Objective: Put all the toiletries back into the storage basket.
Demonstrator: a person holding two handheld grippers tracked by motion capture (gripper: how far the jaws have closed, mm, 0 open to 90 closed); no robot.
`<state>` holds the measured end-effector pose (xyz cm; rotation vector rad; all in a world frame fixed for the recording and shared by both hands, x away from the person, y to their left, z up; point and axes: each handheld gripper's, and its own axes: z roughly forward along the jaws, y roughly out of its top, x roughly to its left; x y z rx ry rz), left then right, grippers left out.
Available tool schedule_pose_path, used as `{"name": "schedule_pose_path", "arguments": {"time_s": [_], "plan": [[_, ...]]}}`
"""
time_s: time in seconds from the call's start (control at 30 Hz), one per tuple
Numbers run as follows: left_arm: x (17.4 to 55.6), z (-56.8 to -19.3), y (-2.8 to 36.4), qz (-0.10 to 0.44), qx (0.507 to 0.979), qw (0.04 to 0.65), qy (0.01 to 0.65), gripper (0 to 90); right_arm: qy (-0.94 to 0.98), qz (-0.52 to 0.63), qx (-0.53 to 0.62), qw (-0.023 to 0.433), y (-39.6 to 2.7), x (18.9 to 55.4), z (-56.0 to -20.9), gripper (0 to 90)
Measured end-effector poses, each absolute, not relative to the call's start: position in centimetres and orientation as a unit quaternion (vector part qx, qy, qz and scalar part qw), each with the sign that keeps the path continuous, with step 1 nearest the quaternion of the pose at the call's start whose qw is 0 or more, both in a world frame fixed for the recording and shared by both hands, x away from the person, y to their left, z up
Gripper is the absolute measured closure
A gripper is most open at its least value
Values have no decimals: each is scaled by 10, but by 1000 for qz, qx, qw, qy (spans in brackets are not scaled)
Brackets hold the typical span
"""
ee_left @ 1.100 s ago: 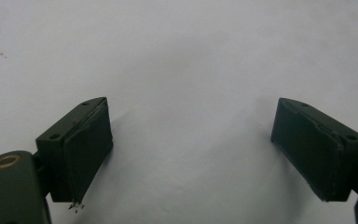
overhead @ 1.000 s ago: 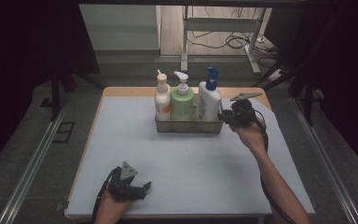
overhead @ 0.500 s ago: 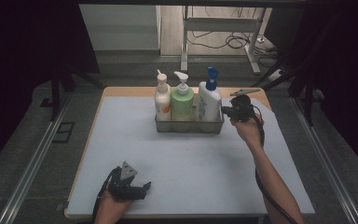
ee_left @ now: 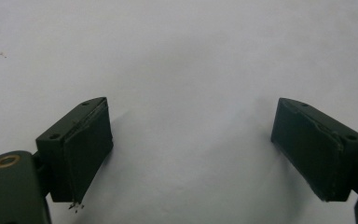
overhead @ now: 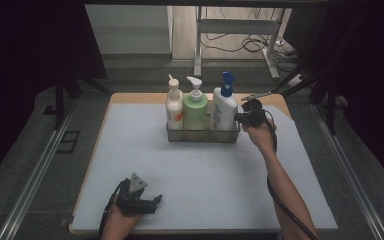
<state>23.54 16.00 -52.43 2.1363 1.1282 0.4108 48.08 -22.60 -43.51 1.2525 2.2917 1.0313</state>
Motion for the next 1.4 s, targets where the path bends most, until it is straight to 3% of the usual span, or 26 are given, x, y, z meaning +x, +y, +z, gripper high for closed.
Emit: {"name": "schedule_pose_path", "arguments": {"time_s": [1.4], "plan": [[236,-524,160,158,821,338,433,122,822,346,431,136,-209,484,-455,880]]}}
